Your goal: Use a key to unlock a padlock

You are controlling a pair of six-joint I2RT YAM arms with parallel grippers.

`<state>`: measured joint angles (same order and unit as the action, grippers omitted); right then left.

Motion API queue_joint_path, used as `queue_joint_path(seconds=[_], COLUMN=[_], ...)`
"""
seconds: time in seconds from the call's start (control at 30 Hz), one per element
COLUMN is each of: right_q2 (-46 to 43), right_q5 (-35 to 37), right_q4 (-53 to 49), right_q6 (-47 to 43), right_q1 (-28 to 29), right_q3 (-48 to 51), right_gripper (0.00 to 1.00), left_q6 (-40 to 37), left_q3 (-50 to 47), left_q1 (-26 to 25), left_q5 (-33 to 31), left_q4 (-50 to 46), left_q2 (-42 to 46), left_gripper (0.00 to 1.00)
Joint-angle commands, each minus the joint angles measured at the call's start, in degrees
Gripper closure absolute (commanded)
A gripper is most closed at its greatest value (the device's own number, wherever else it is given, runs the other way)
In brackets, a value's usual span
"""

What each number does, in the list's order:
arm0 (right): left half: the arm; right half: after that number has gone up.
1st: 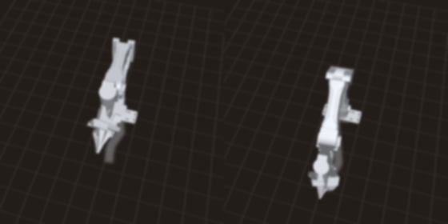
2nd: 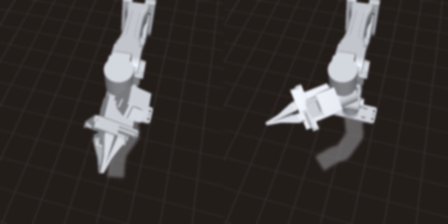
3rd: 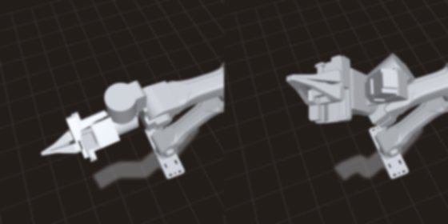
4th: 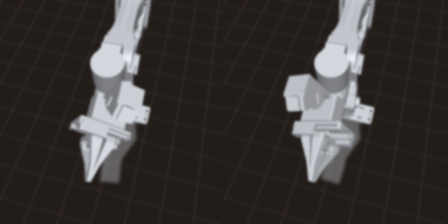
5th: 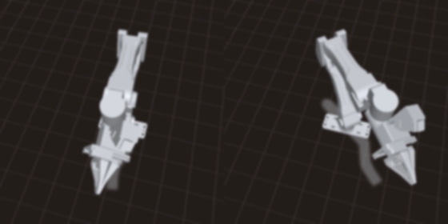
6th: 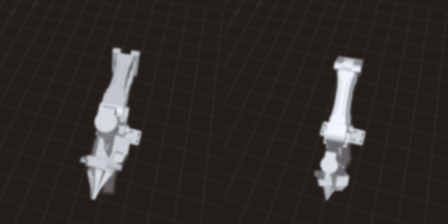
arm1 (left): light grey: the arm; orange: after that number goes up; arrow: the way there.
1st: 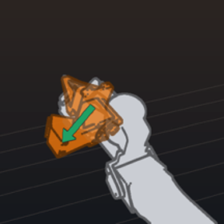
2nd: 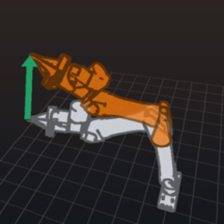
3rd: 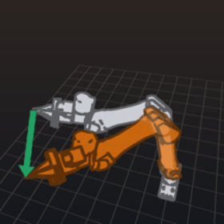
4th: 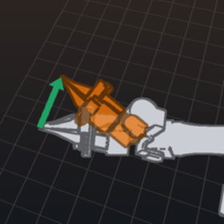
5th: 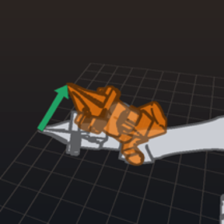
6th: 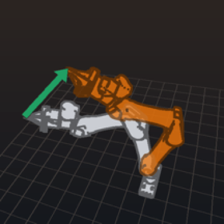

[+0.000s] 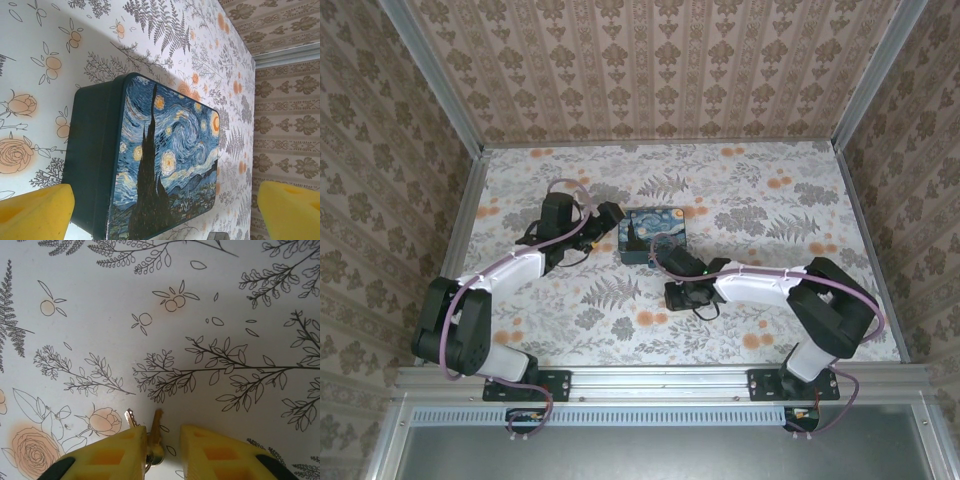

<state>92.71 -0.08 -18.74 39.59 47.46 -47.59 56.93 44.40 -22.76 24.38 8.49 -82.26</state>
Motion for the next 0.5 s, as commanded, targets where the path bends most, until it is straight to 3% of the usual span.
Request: queue_joint_path(seconds=[0.0, 0.47], right_q2=[1.5, 5.0], right_q5=[1.6, -0.7], right_q4=[-3.9, -2.4], right_q6=[-0.4, -0.4], right_q1=[1.4, 2.7], right_q3=[-0.8, -1.6], right_gripper=[0.74, 0.68], left_q6=[-0.5, -0.1], left_q3=[-0.9, -1.3], left_q1=[0.5, 0.7], left_q5=[1.3, 1.2], left_q4=[1.8, 2.0], left_q2=[1.2, 1.6], left_gripper=[0.04, 0.04])
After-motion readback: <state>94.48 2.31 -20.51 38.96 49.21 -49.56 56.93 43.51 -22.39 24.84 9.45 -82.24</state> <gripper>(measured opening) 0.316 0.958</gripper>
